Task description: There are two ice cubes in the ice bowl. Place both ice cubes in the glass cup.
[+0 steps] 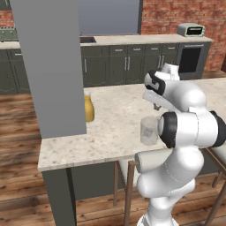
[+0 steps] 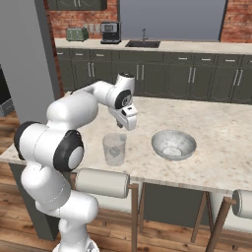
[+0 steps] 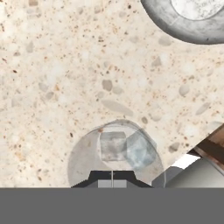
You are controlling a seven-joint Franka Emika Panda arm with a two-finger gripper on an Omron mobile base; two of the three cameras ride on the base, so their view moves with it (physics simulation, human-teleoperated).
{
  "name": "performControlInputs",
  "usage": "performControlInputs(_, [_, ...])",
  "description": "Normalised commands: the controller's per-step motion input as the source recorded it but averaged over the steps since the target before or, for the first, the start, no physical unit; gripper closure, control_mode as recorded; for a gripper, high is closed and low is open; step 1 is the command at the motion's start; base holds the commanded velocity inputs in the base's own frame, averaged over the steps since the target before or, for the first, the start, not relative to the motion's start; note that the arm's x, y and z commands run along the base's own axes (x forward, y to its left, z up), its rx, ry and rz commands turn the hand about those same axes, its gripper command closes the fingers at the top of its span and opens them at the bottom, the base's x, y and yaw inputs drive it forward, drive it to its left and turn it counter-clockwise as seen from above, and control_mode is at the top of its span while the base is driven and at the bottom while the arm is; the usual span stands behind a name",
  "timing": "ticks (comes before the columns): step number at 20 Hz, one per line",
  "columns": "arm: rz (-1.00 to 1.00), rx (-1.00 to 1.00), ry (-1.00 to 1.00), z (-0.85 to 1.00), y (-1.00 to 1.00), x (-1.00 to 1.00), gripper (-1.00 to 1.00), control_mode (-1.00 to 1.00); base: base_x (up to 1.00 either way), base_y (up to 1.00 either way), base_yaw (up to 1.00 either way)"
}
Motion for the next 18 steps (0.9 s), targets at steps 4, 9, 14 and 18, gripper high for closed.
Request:
performControlInputs(4, [0.00,0.00,0.00,0.00,0.00,0.00,1.00,-1.00,0.00,0.00,0.00])
performControlInputs(9, [-0.02,0.02,0.01,-0.01,-0.10,0.01,1.00,-1.00,0.00,0.00,0.00])
performControlInputs(14, [0.22,-0.01,-0.29,0.16,0.10,-0.38,1.00,-1.00,0.00,0.00,0.00])
performControlInputs(18, [0.07,0.01,-0.05,0.00,-0.11,0.03,1.00,-1.00,0.00,0.00,0.00])
